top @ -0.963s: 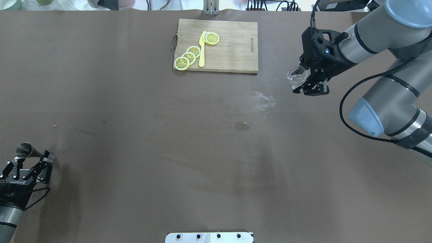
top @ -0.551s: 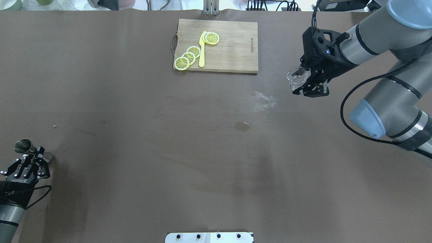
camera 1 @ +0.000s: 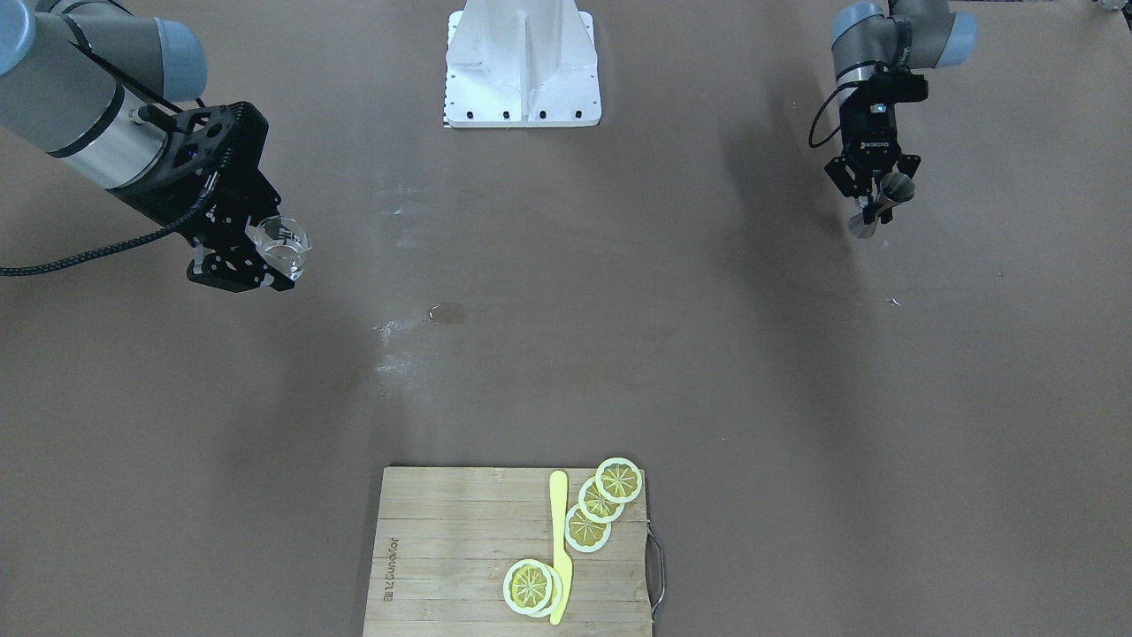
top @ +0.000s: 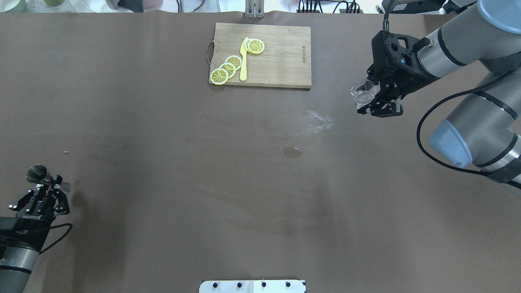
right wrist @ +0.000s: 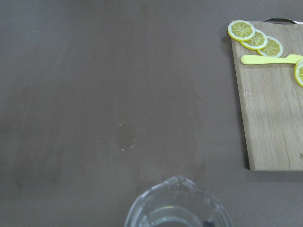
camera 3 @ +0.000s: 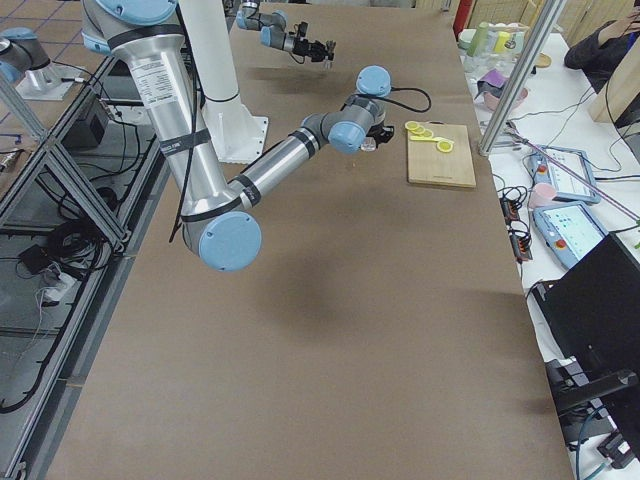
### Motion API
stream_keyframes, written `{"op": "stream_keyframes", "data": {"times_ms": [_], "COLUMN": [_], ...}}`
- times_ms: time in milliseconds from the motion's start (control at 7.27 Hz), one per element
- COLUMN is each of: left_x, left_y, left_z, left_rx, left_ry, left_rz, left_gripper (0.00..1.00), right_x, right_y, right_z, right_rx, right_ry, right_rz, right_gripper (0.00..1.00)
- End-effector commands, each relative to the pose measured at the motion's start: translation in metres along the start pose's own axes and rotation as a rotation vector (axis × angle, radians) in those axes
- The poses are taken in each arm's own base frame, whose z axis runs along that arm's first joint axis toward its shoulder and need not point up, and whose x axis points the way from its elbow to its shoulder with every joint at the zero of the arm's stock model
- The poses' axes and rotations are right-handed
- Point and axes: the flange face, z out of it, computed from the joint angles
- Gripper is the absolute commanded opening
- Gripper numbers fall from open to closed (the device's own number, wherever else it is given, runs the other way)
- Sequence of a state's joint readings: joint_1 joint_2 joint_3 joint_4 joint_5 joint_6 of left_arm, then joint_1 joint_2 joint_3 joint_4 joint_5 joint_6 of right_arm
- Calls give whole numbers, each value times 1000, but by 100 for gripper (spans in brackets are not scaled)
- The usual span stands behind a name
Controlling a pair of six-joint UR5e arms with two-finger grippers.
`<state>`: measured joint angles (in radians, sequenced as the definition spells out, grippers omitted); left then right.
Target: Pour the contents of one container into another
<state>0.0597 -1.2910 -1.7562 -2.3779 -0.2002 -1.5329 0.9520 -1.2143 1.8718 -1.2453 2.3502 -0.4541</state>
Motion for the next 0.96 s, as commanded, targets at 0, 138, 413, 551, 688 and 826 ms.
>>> {"op": "stream_keyframes", "data": {"times_ms": [0,138,413,551,688,826], "left_x": [84,93,95,90,91,84], "left_y": [-25,-36,-39,-48,-69,-86], "left_z": [1,2,17,21,25,38], "left_rx": [-12,-36,-81,-76,-93,-75], "left_ry": [32,46,44,66,109,101], "left_rz": [156,137,126,29,19,171], "left_gripper": [1,0,0,0,0,0], "right_x": [0,0,-1,-1,-2,-2], "right_y": [-1,-2,-2,-2,-4,-8], "right_z": [-3,-4,-4,-4,-7,-10], "right_rx": [4,6,6,6,10,16], "right_ry": [5,6,5,5,8,13], "right_rz": [-3,-5,-4,-4,-9,-15], "right_gripper": [0,0,0,0,0,0]}}
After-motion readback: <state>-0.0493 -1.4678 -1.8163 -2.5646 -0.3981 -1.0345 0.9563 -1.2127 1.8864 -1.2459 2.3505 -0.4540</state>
